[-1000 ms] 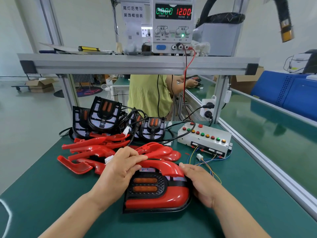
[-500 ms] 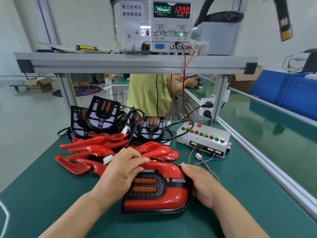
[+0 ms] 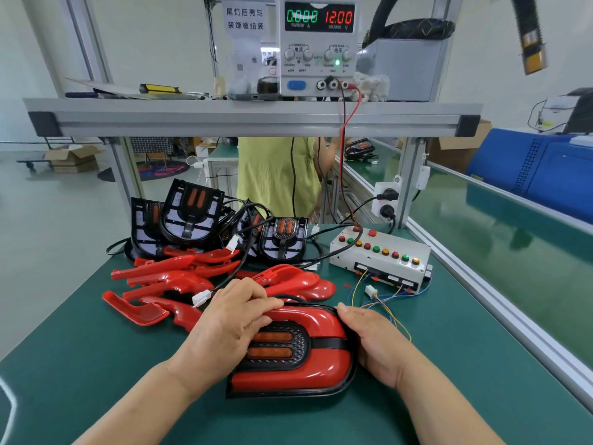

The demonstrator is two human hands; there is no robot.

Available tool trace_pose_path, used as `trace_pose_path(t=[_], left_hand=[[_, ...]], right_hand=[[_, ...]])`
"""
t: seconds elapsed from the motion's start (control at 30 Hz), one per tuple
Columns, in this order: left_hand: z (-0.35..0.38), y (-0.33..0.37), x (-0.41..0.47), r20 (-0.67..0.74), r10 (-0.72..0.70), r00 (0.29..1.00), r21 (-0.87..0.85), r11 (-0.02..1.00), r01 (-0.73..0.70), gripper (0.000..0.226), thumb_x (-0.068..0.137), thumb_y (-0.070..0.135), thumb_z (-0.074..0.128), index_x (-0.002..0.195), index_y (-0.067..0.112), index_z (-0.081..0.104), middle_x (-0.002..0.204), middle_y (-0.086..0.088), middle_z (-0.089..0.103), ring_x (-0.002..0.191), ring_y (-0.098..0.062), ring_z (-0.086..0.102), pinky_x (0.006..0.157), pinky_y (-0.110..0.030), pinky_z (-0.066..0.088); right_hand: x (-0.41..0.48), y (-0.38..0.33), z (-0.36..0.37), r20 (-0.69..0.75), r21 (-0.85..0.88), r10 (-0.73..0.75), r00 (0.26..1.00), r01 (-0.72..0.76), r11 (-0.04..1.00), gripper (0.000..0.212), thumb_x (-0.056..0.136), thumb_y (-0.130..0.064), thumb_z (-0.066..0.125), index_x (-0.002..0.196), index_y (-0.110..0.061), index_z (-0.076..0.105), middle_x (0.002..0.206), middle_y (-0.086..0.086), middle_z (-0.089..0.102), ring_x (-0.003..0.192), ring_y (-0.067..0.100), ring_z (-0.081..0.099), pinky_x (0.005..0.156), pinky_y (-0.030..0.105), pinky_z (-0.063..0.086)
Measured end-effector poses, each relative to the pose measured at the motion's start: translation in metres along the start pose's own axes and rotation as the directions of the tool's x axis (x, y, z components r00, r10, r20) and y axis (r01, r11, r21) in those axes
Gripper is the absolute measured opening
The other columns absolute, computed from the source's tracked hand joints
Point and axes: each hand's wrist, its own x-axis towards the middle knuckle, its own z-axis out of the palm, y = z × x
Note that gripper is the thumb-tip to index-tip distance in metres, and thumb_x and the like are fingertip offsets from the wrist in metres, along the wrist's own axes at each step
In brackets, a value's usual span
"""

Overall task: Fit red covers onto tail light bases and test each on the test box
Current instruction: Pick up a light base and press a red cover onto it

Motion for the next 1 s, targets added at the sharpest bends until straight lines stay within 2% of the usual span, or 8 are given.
trace_pose_path(t=[0.07, 0.17, 0.23, 0.43, 0.67, 0.87, 1.0], left_hand=[[0.0009, 0.0003, -0.0005, 0.003, 0.008, 1.0, -0.015, 1.0, -0.008, 0.039, 0.08, -0.005, 0.076, 0.115, 0.013, 0.074, 0.094, 0.008, 0.055, 0.091, -0.007, 0.053, 0.095, -0.017, 0.04], [0.0015, 0.0017, -0.0012, 0.005, 0.026, 1.0, -0.025, 0.999, -0.026, 0.039, 0.081, -0.007, 0.074, 0.116, 0.01, 0.073, 0.095, 0.005, 0.056, 0.09, -0.014, 0.055, 0.08, -0.037, 0.054], [0.0017, 0.0013, -0.0014, 0.0, 0.03, 1.0, -0.021, 0.999, -0.03, 0.039, 0.082, -0.008, 0.073, 0.117, 0.01, 0.072, 0.094, 0.004, 0.055, 0.089, -0.016, 0.055, 0.078, -0.039, 0.054], [0.0011, -0.0021, 0.0019, 0.013, 0.033, 0.999, -0.064, 0.997, -0.032, 0.039, 0.085, -0.007, 0.07, 0.119, 0.012, 0.072, 0.097, 0.004, 0.055, 0.094, -0.016, 0.056, 0.082, -0.03, 0.054], [0.0017, -0.0023, 0.0025, 0.033, 0.003, 0.999, -0.083, 0.997, 0.0, 0.037, 0.087, -0.005, 0.068, 0.119, 0.014, 0.072, 0.098, 0.008, 0.053, 0.098, -0.01, 0.053, 0.089, -0.015, 0.044], [0.002, -0.0016, 0.0009, 0.035, -0.015, 0.999, -0.094, 0.995, 0.018, 0.034, 0.088, -0.004, 0.068, 0.118, 0.011, 0.071, 0.1, 0.009, 0.054, 0.1, -0.006, 0.052, 0.091, -0.013, 0.043], [0.0027, -0.0025, 0.0018, 0.042, -0.015, 0.999, -0.081, 0.997, 0.018, 0.034, 0.088, -0.004, 0.068, 0.118, 0.011, 0.072, 0.099, 0.007, 0.056, 0.099, -0.008, 0.053, 0.091, -0.014, 0.043]], right_hand=[[0.0003, 0.0002, -0.0001, -0.001, 0.001, 0.0, 1.0, 0.0, 1.0, 0.041, 0.103, -0.028, 0.048, 0.115, 0.006, 0.065, 0.115, 0.027, 0.068, 0.105, 0.039, 0.066, 0.101, 0.054, 0.048], [0.0002, 0.0005, -0.0002, 0.009, -0.004, -0.004, 1.0, 0.004, 1.0, 0.041, 0.103, -0.029, 0.047, 0.115, 0.005, 0.066, 0.116, 0.027, 0.068, 0.104, 0.037, 0.065, 0.102, 0.055, 0.047], [0.0002, 0.0007, -0.0005, 0.018, -0.009, -0.003, 1.0, 0.004, 1.0, 0.04, 0.103, -0.03, 0.047, 0.114, 0.003, 0.067, 0.115, 0.026, 0.068, 0.104, 0.036, 0.066, 0.102, 0.053, 0.048], [-0.0003, 0.0006, -0.002, 0.043, -0.024, -0.011, 0.999, 0.012, 1.0, 0.038, 0.104, -0.03, 0.046, 0.107, -0.002, 0.072, 0.113, 0.022, 0.071, 0.103, 0.033, 0.068, 0.1, 0.05, 0.05], [-0.0015, 0.0003, -0.0011, 0.028, -0.041, -0.017, 0.999, 0.019, 0.999, 0.038, 0.104, -0.03, 0.046, 0.107, -0.003, 0.073, 0.112, 0.022, 0.071, 0.103, 0.033, 0.068, 0.1, 0.05, 0.05], [-0.0015, -0.0002, -0.0003, 0.006, -0.052, -0.027, 1.0, 0.027, 0.998, 0.038, 0.103, -0.03, 0.047, 0.109, 0.0, 0.071, 0.112, 0.023, 0.071, 0.103, 0.034, 0.068, 0.099, 0.05, 0.051], [-0.002, -0.0007, 0.0002, -0.004, -0.074, -0.034, 0.999, 0.033, 0.997, 0.038, 0.104, -0.03, 0.046, 0.103, -0.005, 0.074, 0.11, 0.021, 0.072, 0.098, 0.03, 0.07, 0.094, 0.044, 0.055]])
